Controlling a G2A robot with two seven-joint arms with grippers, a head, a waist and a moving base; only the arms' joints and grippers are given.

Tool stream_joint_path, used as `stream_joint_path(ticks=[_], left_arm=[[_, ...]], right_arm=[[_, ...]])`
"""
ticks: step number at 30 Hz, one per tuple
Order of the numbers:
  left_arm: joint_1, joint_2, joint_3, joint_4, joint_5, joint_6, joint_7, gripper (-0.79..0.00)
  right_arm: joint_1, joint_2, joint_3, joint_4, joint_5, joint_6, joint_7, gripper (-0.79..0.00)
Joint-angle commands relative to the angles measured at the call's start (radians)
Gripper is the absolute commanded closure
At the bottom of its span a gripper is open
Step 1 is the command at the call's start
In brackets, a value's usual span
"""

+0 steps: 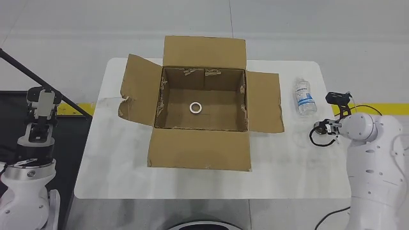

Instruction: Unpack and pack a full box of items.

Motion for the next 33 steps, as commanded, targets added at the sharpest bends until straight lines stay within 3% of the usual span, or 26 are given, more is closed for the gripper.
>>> stream_joint_path(ticks=[1, 8, 15, 23, 28, 33], left_arm=[[0.0, 0.0, 0.0, 0.0, 0.0, 0.0, 0.0, -0.785], [0.0, 0.0, 0.0, 0.0, 0.0, 0.0, 0.0, -0.785], [0.0, 0.0, 0.0, 0.0, 0.0, 0.0, 0.0, -0.785], [0.0, 0.0, 0.0, 0.0, 0.0, 0.0, 0.0, -0.785], [0.0, 0.0, 0.0, 0.0, 0.0, 0.0, 0.0, -0.785], [0.0, 0.0, 0.0, 0.0, 0.0, 0.0, 0.0, -0.785]], right_arm=[[0.001, 0.002, -0.003, 0.002, 0.002, 0.002, -0.002, -0.274], [0.0, 0.01, -0.007, -0.007, 0.016, 0.01, -0.014, 0.0], [-0.044, 0.018, 0.012, -0.154, 0.074, 0.016, -0.039, 0.0], [-0.173, 0.013, 0.011, -0.545, 0.231, 0.05, -0.14, 0.0], [-0.258, 0.005, -0.058, -0.798, 0.31, 0.053, -0.245, 0.0], [-0.263, 0.002, -0.216, -0.914, 0.326, -0.003, -0.262, 0.0]])
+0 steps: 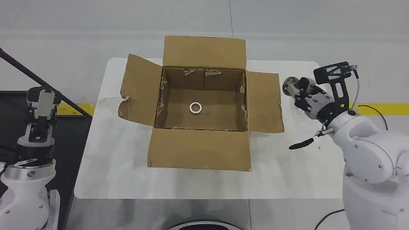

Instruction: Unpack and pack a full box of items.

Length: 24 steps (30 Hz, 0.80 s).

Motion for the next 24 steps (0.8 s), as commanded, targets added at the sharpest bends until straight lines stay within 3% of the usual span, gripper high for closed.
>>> stream_joint_path(ticks=[1, 6, 12, 18, 24], left_arm=[[0.0, 0.0, 0.0, 0.0, 0.0, 0.0, 0.0, -0.785], [0.0, 0.0, 0.0, 0.0, 0.0, 0.0, 0.0, -0.785], [0.0, 0.0, 0.0, 0.0, 0.0, 0.0, 0.0, -0.785], [0.0, 0.0, 0.0, 0.0, 0.0, 0.0, 0.0, -0.785], [0.0, 0.0, 0.0, 0.0, 0.0, 0.0, 0.0, -0.785]], right_arm=[[0.019, -0.001, -0.088, -0.012, -0.019, -0.023, 0.014, 0.0], [0.13, -0.017, -0.345, 0.066, -0.119, -0.035, 0.059, 0.0], [0.337, -0.066, -0.613, 0.314, -0.194, 0.059, 0.087, 0.0], [0.53, -0.139, -0.792, 0.628, -0.135, 0.151, 0.104, 0.0], [0.649, -0.214, -0.919, 0.891, -0.11, 0.211, 0.06, 0.0]])
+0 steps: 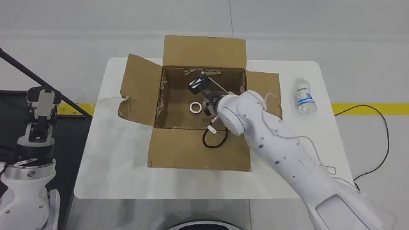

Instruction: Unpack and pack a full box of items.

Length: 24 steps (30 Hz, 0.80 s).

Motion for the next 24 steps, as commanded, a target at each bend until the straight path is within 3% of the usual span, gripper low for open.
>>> stream_joint_path(ticks=[1, 11, 20, 24], left_arm=[[0.0, 0.0, 0.0, 0.0, 0.0, 0.0, 0.0, -0.785], [0.0, 0.0, 0.0, 0.0, 0.0, 0.0, 0.0, -0.785], [0.0, 0.0, 0.0, 0.0, 0.0, 0.0, 0.0, -0.785], [0.0, 0.0, 0.0, 0.0, 0.0, 0.0, 0.0, -0.785]], right_arm=[[0.029, -0.021, -0.029, 0.082, -0.006, 0.025, -0.016, 0.0], [0.109, -0.103, -0.093, 0.317, 0.038, 0.028, -0.056, -0.009], [0.118, -0.128, -0.091, 0.359, 0.024, 0.015, -0.066, -0.283], [0.11, -0.126, -0.077, 0.327, -0.007, 0.019, -0.06, -0.314]])
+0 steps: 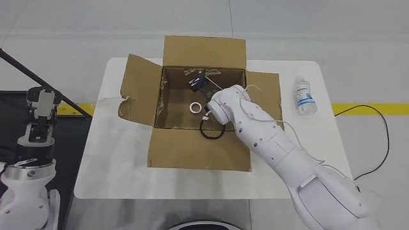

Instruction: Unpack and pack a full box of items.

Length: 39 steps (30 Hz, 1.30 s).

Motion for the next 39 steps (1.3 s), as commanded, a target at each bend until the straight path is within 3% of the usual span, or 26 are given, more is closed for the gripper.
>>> stream_joint_path(ticks=[1, 5, 9, 14, 16, 21, 25, 29, 39], left_arm=[[0.0, 0.0, 0.0, 0.0, 0.0, 0.0, 0.0, -0.785], [0.0, 0.0, 0.0, 0.0, 0.0, 0.0, 0.0, -0.785], [0.0, 0.0, 0.0, 0.0, 0.0, 0.0, 0.0, -0.785], [0.0, 0.0, 0.0, 0.0, 0.0, 0.0, 0.0, -0.785], [0.0, 0.0, 0.0, 0.0, 0.0, 0.0, 0.0, -0.785], [0.0, 0.0, 0.0, 0.0, 0.0, 0.0, 0.0, -0.785], [0.0, 0.0, 0.0, 0.0, 0.0, 0.0, 0.0, -0.785], [0.0, 0.0, 0.0, 0.0, 0.0, 0.0, 0.0, -0.785], [0.0, 0.0, 0.0, 0.0, 0.0, 0.0, 0.0, -0.785]], right_arm=[[-0.006, 0.004, 0.01, -0.026, -0.018, 0.0, 0.006, -0.329], [-0.035, 0.025, 0.049, -0.121, -0.069, 0.002, 0.029, -0.366], [-0.101, 0.069, 0.147, -0.307, -0.106, -0.033, 0.068, -0.388], [-0.262, 0.148, 0.377, -0.638, -0.203, -0.078, 0.133, -0.631], [-0.341, 0.175, 0.489, -0.759, -0.244, -0.091, 0.147, -0.785], [-0.475, 0.216, 0.76, -0.911, -0.273, -0.094, 0.133, -0.785], [-0.492, 0.23, 0.864, -0.845, -0.372, -0.05, 0.127, -0.785], [-0.415, 0.238, 0.915, -0.638, -0.372, -0.081, 0.137, -0.785], [-0.206, 0.242, 0.875, -0.114, -0.426, -0.162, 0.08, -0.785]])
